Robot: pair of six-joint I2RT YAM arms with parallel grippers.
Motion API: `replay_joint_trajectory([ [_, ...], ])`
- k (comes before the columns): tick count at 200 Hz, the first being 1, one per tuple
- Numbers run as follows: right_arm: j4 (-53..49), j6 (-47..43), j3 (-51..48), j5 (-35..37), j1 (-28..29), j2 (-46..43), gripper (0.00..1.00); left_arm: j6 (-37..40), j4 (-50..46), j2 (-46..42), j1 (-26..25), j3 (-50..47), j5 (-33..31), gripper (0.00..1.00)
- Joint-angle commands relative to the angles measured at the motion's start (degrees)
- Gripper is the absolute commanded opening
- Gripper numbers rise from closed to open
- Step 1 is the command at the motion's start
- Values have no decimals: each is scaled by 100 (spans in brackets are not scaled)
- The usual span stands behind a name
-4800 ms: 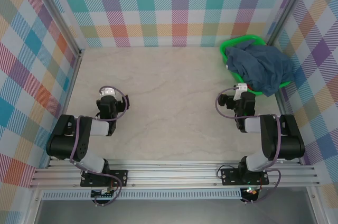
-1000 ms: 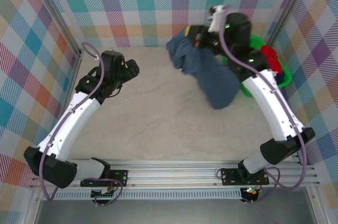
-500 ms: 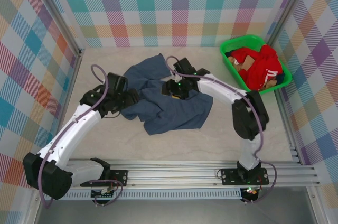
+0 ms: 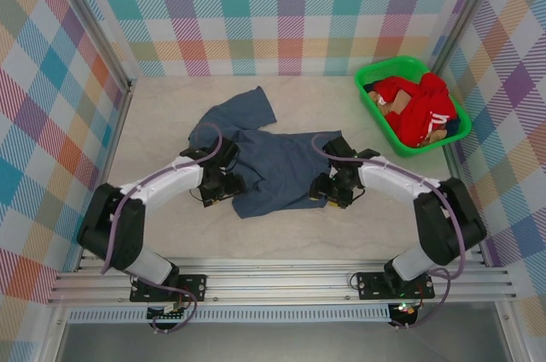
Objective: Fold and stack the t-shirts
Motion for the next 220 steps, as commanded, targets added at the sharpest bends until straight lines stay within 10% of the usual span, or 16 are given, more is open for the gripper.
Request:
replay_joint_trajectory([
  [1, 108, 135, 144, -264, -7, 325, 57, -61, 420, 404, 117, 151, -68, 73],
  [37, 212, 152, 400, -181, -23, 895, 52, 44, 909, 1087, 164, 424, 47, 52],
  [79, 278, 103, 788, -49, -25, 1136, 10, 91, 1177, 1159, 192, 581, -310, 0],
  [220, 259, -1569, 3231, 500, -444, -1906, 0, 967, -137, -3002, 483, 2230, -2303, 0],
])
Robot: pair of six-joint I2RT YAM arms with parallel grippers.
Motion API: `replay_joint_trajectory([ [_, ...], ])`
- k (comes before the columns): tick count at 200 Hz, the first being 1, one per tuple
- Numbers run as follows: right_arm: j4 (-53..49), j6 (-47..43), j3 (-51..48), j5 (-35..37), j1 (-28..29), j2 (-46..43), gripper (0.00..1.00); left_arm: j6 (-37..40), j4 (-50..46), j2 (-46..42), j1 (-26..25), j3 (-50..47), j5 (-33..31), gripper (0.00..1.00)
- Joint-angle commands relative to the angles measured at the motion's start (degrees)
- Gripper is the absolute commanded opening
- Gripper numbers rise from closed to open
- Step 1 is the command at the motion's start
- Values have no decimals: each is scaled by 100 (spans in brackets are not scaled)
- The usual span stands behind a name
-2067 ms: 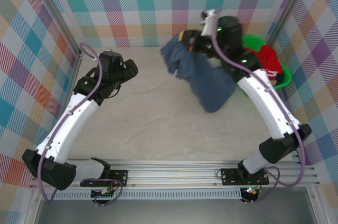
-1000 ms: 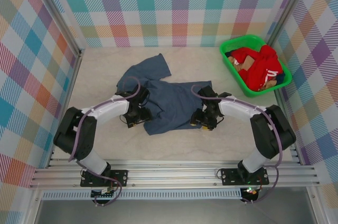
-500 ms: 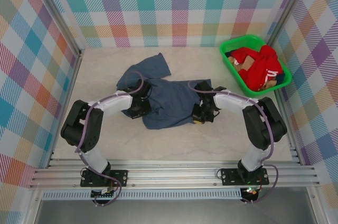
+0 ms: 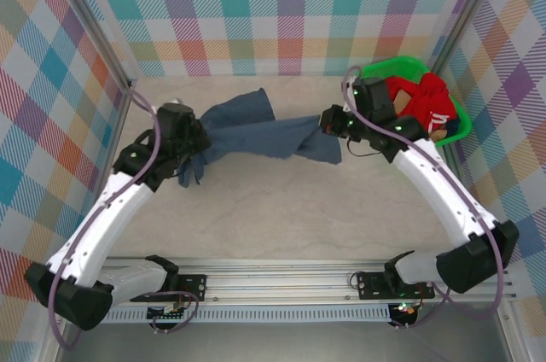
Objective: Fold and stack the t-shirts
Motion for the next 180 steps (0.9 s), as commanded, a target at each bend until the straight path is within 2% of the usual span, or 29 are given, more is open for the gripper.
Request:
replay_joint_trajectory([
  [1, 234, -611, 387, -42, -37, -544, 0, 492, -168, -485, 65, 583, -451, 0],
  [54, 521, -726, 774, -263, -48, -1739, 0, 1034, 238, -1187, 65, 1902, -48, 0],
  [87, 430, -577, 1281, -51, -47, -1863, 0, 1030, 169, -672, 65, 3022, -134, 0],
  [105, 465, -563, 1669, 115, -47, -1529, 0, 992, 139, 91, 65, 3695, -231, 0],
  [127, 59, -370, 2458, 433, -270, -599, 0, 1103, 227, 1273, 191, 4454, -507, 0],
  [147, -224, 321, 2882, 195, -830, 456, 0, 933, 114, 2705, 715, 5295, 35, 0],
  [160, -175, 756, 3003, -242, -1116, 1183, 0, 762, -108, 3746, 1047, 5936, 323, 0],
  [180, -506, 1067, 3693, -658, -1304, 2571, 1, 441, -697, 5582, 1560, 7608, 970, 0],
])
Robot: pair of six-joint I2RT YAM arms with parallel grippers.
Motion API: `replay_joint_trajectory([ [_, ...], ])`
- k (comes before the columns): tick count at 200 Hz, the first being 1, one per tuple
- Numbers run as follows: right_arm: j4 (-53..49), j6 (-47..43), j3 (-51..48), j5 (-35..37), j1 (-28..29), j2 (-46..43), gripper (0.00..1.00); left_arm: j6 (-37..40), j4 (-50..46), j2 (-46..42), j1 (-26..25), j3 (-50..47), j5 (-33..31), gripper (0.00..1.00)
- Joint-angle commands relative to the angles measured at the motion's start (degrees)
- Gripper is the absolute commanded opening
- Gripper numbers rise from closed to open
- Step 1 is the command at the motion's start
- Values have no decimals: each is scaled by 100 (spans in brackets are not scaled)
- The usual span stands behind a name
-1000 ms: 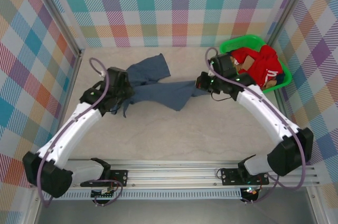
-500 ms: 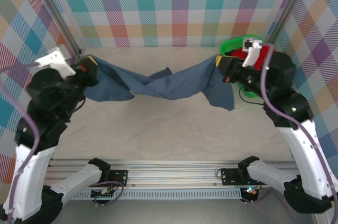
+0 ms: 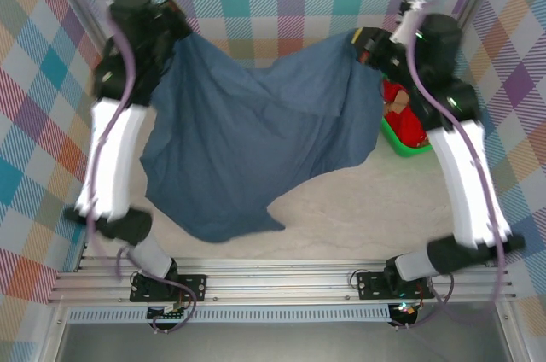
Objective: Fold and stack the t-shirts
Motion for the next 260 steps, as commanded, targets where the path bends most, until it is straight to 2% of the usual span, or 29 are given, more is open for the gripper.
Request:
replay_joint_trajectory([
  [1, -680, 737, 499, -562, -254, 1563, 3, -359, -900, 1881, 600, 1324, 786, 0],
  [5, -857, 791, 742, -656, -285, 1881, 13, -449, -1048, 2279, 692, 1746, 918, 1],
  [7, -954, 814, 860, -703, -303, 2049, 17, -505, -1150, 2471, 735, 1913, 1013, 5],
  [10, -1128, 845, 1075, -787, -321, 2298, 24, -592, -1296, 2752, 805, 2303, 1139, 17],
  [16, -1481, 878, 1502, -895, -353, 2751, 34, -724, -1543, 3292, 912, 2971, 1400, 47],
  [20, -1709, 873, 1751, -913, -360, 3009, 40, -812, -1724, 3570, 970, 3339, 1505, 59],
  [29, -2117, 784, 2140, -900, -347, 3429, 47, -891, -2064, 3925, 1010, 3858, 1529, 72],
  [41, -2305, 643, 2079, -751, -291, 3571, 51, -746, -2355, 3795, 959, 3675, 1481, 81],
  [53, -2059, 568, 1389, -649, -251, 3264, 53, -511, -2637, 3319, 820, 2998, 1293, 82],
  [64, -1550, 592, 340, -620, -229, 2738, 53, -477, -2788, 2652, 684, 1954, 1036, 80],
  [80, -828, 753, -1210, -681, -224, 1979, 52, -766, -2320, 1329, 483, -690, 905, 75],
  [93, -447, 819, -2171, -803, -152, 1602, 50, -1189, -1593, 302, 418, -2802, 1182, 71],
  [103, -278, 775, -2708, -861, -44, 1462, 47, -1442, -1275, -246, 398, -4048, 1390, 68],
  [133, 217, 560, -3483, -958, 278, 1516, 37, -1538, -1213, -895, 540, -6055, 1458, 61],
  [158, 275, 449, -3399, -1109, 337, 2091, 33, -1593, -948, -1033, 1016, -6871, 1583, 55],
  [188, 253, 226, -3049, -1024, 356, 2640, 27, -1598, -769, -800, 1407, -7057, 1613, 52],
  [206, -49, 134, -2785, -835, 348, 2983, 27, -1607, -732, -638, 1506, -7082, 1529, 50],
  [217, -316, 144, -2678, -624, 327, 3140, 31, -1617, -818, -541, 1564, -7093, 1519, 49],
  [240, -382, 223, -2995, -229, 243, 2947, 31, -1598, -1209, -766, 1576, -7187, 1393, 49],
  [260, -413, 232, -3264, -123, 152, 2717, 31, -1808, -1591, -1445, 1576, -7644, 1253, 50],
])
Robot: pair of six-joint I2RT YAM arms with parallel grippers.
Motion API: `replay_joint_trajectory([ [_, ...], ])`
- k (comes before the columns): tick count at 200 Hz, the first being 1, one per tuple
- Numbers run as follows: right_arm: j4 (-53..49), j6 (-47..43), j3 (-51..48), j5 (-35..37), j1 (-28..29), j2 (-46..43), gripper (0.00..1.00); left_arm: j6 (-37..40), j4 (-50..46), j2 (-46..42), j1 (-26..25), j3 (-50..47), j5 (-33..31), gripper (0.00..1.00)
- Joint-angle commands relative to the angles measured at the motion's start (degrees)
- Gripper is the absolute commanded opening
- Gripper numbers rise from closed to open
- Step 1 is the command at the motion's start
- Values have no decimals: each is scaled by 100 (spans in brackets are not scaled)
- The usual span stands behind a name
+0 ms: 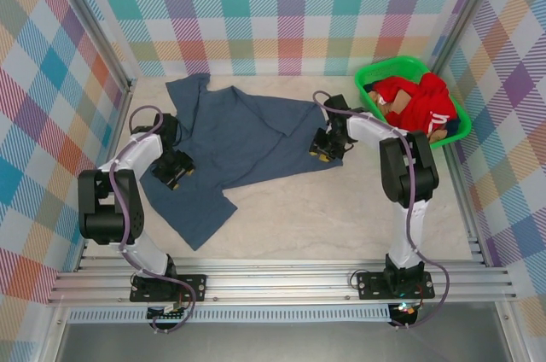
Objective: Fold and stack the t-shirts
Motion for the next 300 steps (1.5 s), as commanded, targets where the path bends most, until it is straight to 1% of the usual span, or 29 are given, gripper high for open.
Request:
replay_joint_trajectory([
  [1, -300, -85, -259, 316, -131, -330, 30, -264, -678, -767, 65, -474, -199, 50],
  [17, -352, -158, -382, 258, -161, -333, 30, -466, -864, -1333, 57, -941, -191, 49],
  [30, -375, -194, -439, 222, -165, -266, 30, -638, -621, -1678, 65, -1423, -15, 49],
  [42, -410, -210, -443, 192, -176, -171, 30, -728, -271, -1668, 65, -1706, 209, 49],
  [53, -434, -213, -412, 200, -165, -86, 30, -716, 8, -1404, 65, -1746, 326, 49],
  [73, -602, -249, -277, 306, -179, 39, 30, -605, 267, -751, 70, -1463, 161, 49],
  [92, -742, -258, -113, 353, -235, 120, 30, -407, 250, -166, 72, -973, -84, 49],
  [109, -865, -209, 94, 239, -299, 248, 30, -190, 259, 294, 129, -601, -361, 49],
  [128, -842, -187, 291, 20, -310, 317, 31, 123, 389, 794, 230, -195, -498, 50],
  [147, -700, -149, 340, -26, -301, 90, 31, 483, 393, 1193, 309, 299, -668, 51],
  [161, -662, -142, 294, 185, -301, -229, 32, 719, 358, 1262, 319, 567, -763, 53],
  [179, -689, -162, 118, 578, -310, -667, 32, 782, 272, 951, 304, 641, -765, 57],
  [198, -785, -109, -217, 882, -320, -1017, 30, 645, -74, 366, 245, 512, -853, 64],
  [217, -695, 26, -736, 922, -332, -1306, 29, 398, -314, -445, 128, 41, -871, 63],
  [230, -630, 82, -1000, 867, -336, -1385, 29, 156, -485, -963, 49, -395, -698, 61],
  [248, -488, 64, -1163, 763, -369, -1308, 31, -39, -759, -1486, -39, -970, -510, 60],
  [266, -476, -68, -1014, 730, -389, -1040, 31, -149, -850, -1977, -40, -1488, -366, 59],
  [300, -553, -215, -674, 820, -454, -480, 31, -132, -1000, -2454, -40, -1877, -196, 58],
])
